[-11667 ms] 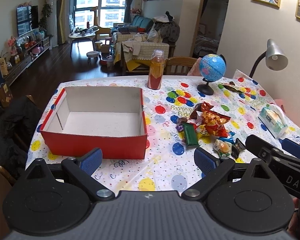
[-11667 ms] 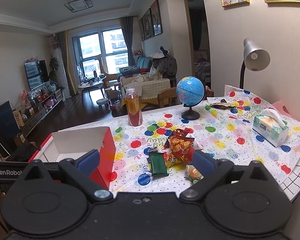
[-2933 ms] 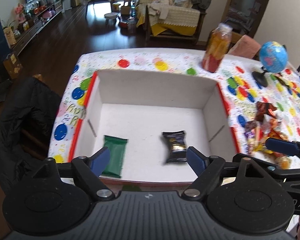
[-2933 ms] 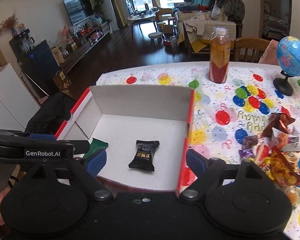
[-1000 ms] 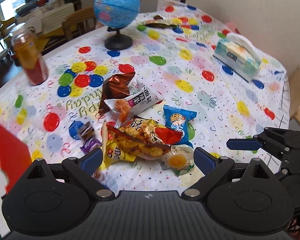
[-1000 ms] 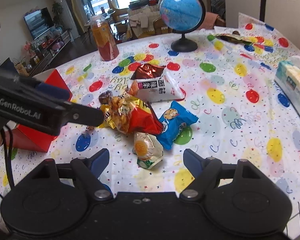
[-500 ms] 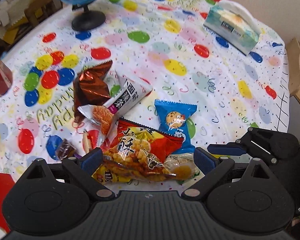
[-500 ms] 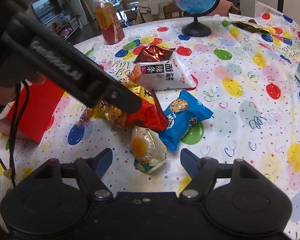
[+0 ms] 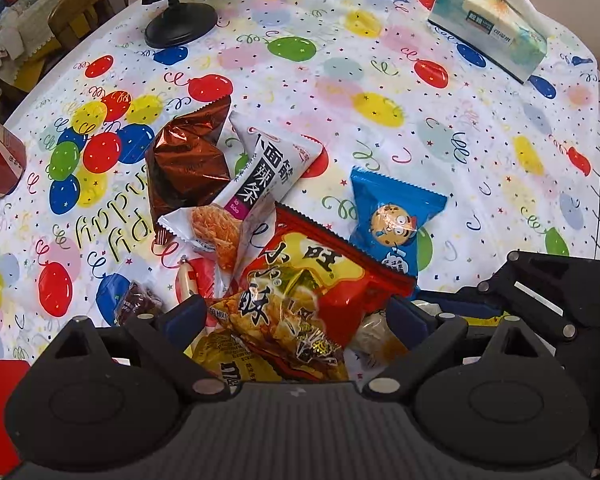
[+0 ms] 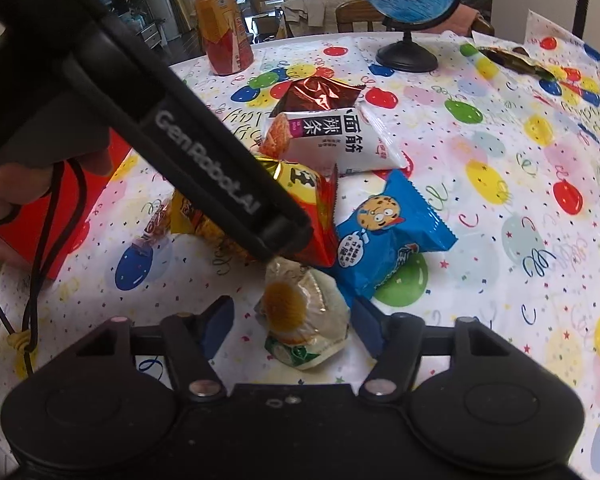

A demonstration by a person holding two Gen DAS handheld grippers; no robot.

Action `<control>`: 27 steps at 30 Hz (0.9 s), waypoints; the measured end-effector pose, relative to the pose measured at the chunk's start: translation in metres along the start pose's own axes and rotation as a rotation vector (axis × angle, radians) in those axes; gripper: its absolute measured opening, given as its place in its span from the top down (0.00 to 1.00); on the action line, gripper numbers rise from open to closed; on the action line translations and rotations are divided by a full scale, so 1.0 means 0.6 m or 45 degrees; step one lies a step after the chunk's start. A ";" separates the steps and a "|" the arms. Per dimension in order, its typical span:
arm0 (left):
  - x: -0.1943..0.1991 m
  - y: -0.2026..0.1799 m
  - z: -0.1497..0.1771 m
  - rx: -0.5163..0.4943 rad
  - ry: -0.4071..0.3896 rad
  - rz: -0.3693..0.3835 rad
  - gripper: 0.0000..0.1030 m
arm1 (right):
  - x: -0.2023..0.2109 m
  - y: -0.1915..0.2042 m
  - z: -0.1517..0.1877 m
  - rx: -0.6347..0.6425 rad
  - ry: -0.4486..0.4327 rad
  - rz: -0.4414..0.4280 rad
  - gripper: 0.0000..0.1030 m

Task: Organize snacks
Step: 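Grasp the red chip bag with the left tool while the right tool grasps the clear pastry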

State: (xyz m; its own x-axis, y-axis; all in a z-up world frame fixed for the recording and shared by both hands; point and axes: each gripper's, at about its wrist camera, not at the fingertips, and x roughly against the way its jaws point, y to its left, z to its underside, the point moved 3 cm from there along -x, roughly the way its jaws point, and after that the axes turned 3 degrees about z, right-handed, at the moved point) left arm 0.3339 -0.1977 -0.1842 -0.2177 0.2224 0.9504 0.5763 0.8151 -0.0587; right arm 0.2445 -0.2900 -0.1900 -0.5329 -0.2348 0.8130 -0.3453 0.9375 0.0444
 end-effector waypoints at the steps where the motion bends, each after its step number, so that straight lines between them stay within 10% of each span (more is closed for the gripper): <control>1: -0.001 0.001 0.002 0.002 0.000 -0.003 0.16 | -0.001 0.001 0.001 0.004 -0.002 0.005 0.48; 11: 0.015 0.005 0.022 0.073 -0.046 -0.004 0.31 | 0.006 0.005 0.006 -0.021 -0.016 0.007 0.67; 27: 0.110 0.026 0.086 0.334 -0.193 0.031 0.33 | 0.101 0.014 0.015 -0.137 -0.081 -0.010 0.67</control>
State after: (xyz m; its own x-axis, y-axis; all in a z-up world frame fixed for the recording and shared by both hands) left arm 0.2878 -0.1428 -0.1382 -0.3327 0.3044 0.8926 0.3642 0.9145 -0.1762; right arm 0.2021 -0.2987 -0.1456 -0.5795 -0.2551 0.7740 -0.2668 0.9568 0.1156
